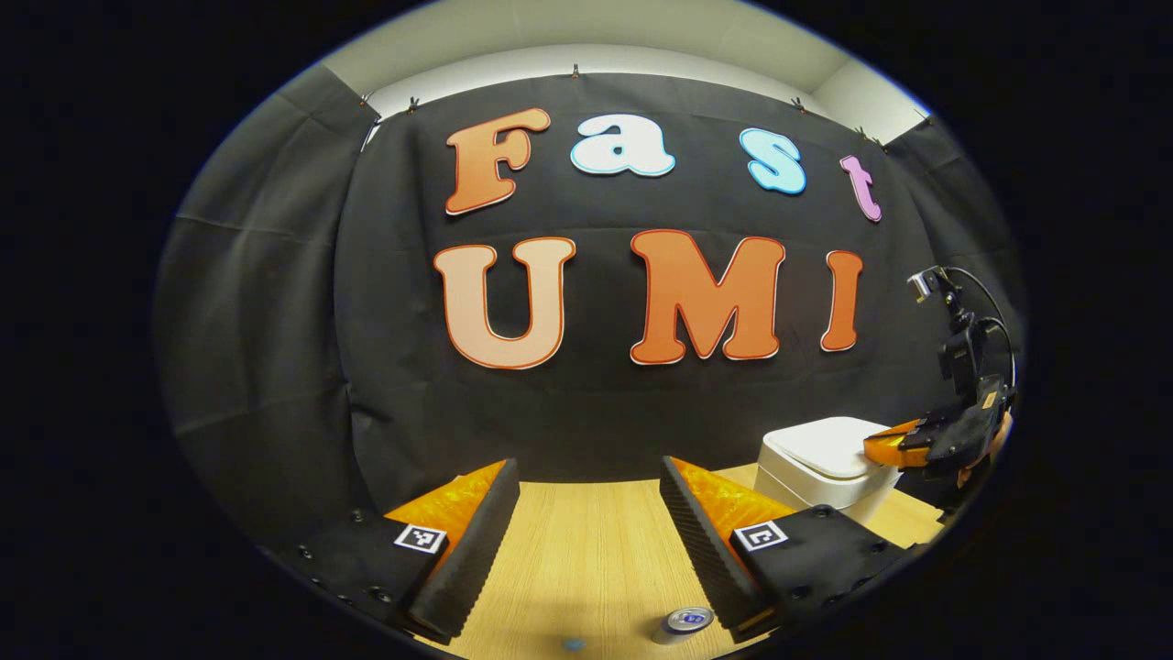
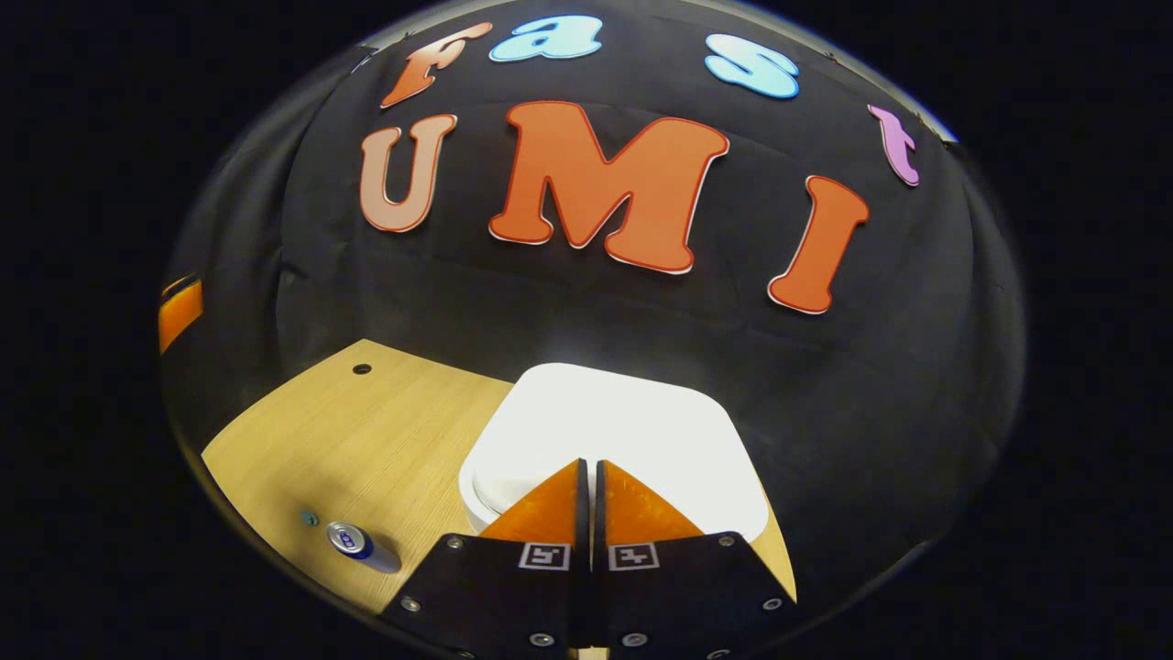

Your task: Press the lid of the desktop garbage bin to open it, pick up the crumpled paper on the desktop and throw it into the bin, then pick up the pop can on the desktop and drop it into the bin, and finally close the garbage bin lid.

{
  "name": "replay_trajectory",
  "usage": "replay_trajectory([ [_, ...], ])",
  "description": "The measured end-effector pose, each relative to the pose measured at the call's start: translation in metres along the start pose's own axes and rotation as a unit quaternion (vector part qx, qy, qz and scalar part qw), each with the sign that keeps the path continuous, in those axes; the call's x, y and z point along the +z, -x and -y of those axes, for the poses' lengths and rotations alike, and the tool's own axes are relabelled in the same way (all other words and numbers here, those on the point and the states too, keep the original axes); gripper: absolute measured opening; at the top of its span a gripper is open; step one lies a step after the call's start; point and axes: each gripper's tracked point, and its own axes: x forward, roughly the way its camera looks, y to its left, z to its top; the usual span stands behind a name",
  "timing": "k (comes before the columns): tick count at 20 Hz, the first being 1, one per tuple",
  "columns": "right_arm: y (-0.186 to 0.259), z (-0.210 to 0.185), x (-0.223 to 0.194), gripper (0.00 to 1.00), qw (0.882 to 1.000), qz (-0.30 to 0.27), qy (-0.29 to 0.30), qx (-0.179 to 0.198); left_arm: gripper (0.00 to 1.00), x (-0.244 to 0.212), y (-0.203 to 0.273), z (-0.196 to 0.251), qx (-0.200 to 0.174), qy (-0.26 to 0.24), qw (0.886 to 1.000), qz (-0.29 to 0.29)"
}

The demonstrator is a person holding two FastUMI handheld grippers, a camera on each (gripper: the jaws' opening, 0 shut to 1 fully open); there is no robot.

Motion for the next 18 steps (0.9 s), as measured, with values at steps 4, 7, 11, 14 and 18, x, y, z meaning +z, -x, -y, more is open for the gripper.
replay_trajectory([
  [4,0.017,0.015,0.047,0.01,0.997,0.066,-0.006,-0.036,0.98,0.002,-0.002,-0.003,0.004,-0.007,1.0,0.005],
  [7,0.033,0.023,0.076,0.02,0.993,0.108,-0.025,-0.046,0.98,0.006,-0.004,-0.002,0.001,0.003,1.0,0.005],
  [11,0.053,0.027,0.118,0.11,0.983,0.172,-0.029,-0.054,0.99,0.008,-0.009,0.001,-0.004,0.003,1.0,0.01],
  [14,0.064,0.026,0.147,0.2,0.977,0.203,-0.036,-0.052,0.99,0.017,-0.015,0.004,-0.014,0.005,1.0,0.027],
  [18,0.066,0.023,0.185,0.24,0.969,0.24,-0.032,-0.04,0.98,0.043,-0.03,0.013,-0.033,0.005,0.998,0.055],
])
